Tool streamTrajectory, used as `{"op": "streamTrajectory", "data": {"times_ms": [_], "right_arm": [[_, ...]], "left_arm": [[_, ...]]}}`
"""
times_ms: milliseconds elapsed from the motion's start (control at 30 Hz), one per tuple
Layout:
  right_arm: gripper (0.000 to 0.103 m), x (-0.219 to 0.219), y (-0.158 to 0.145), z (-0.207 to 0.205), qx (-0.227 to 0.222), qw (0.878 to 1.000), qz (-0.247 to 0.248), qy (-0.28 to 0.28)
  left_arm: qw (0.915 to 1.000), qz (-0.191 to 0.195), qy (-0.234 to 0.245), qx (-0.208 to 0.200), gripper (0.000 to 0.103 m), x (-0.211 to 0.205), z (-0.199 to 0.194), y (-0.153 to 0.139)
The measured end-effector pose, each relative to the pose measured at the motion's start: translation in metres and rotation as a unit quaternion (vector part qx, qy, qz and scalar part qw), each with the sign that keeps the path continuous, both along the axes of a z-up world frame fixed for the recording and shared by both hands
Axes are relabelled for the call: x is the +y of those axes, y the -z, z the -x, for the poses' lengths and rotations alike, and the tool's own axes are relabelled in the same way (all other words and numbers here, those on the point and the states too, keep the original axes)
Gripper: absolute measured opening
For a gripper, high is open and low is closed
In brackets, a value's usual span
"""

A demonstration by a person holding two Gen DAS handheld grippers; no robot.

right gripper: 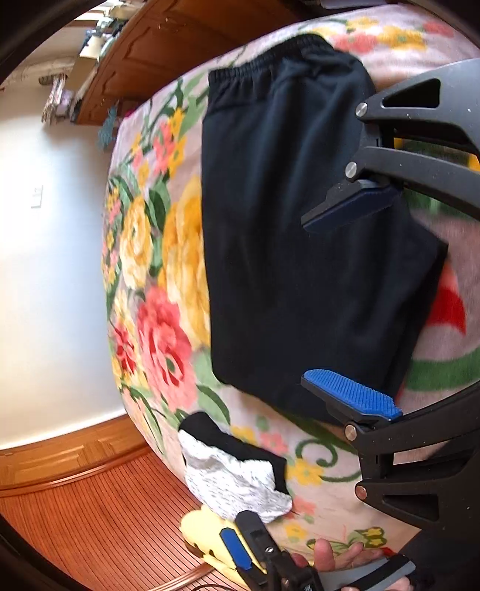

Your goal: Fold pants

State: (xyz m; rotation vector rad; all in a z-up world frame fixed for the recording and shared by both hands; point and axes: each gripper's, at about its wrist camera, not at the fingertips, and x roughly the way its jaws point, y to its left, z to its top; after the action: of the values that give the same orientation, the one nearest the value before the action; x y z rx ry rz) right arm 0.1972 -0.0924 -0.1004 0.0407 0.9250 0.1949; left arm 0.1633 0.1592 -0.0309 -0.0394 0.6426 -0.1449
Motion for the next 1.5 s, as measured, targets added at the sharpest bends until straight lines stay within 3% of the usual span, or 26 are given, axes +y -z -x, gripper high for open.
{"op": "streamTrajectory", "data": {"times_ms": [200, 400, 633, 800, 900, 1033, 1100, 1200, 1367, 1500], "right_arm": [[0.077, 0.051, 0.038, -0.010, 0.040, 0.997, -0.019, -0.058], [0.060, 0.098, 0.070, -0.007, 0.070, 0.989, -0.004, -0.129], [0.058, 0.118, 0.087, 0.001, 0.090, 0.981, 0.013, -0.172], [0.057, 0.128, 0.098, 0.002, 0.095, 0.977, 0.048, -0.185], [0.018, 0.130, 0.100, 0.002, 0.090, 0.975, 0.058, -0.193], [0.000, 0.138, 0.096, 0.012, 0.080, 0.970, 0.056, -0.224], [0.000, 0.143, 0.096, 0.018, 0.102, 0.962, 0.012, -0.251], [0.000, 0.160, 0.095, 0.034, 0.079, 0.956, 0.065, -0.274], [0.000, 0.134, 0.088, 0.017, 0.084, 0.972, 0.029, -0.216], [0.000, 0.128, 0.083, 0.014, 0.072, 0.977, 0.026, -0.197]], "left_arm": [[0.9996, -0.004, -0.025, 0.016, 0.102, 0.012, -0.003, 0.003], [0.9981, 0.021, -0.050, 0.030, 0.102, 0.023, -0.013, 0.003], [0.9965, 0.037, -0.066, 0.036, 0.102, 0.026, -0.018, 0.004], [0.9972, 0.023, -0.062, 0.036, 0.102, 0.022, -0.017, 0.006], [0.9972, 0.017, -0.062, 0.039, 0.102, 0.022, -0.019, 0.007], [0.9969, 0.017, -0.065, 0.041, 0.102, 0.025, -0.021, 0.008], [0.9967, 0.017, -0.067, 0.041, 0.102, 0.025, -0.021, 0.008], [0.9965, 0.014, -0.071, 0.042, 0.102, 0.026, -0.021, 0.009], [0.9963, 0.019, -0.074, 0.039, 0.102, 0.028, -0.020, 0.008], [0.9963, 0.019, -0.074, 0.039, 0.102, 0.028, -0.020, 0.008]]}}
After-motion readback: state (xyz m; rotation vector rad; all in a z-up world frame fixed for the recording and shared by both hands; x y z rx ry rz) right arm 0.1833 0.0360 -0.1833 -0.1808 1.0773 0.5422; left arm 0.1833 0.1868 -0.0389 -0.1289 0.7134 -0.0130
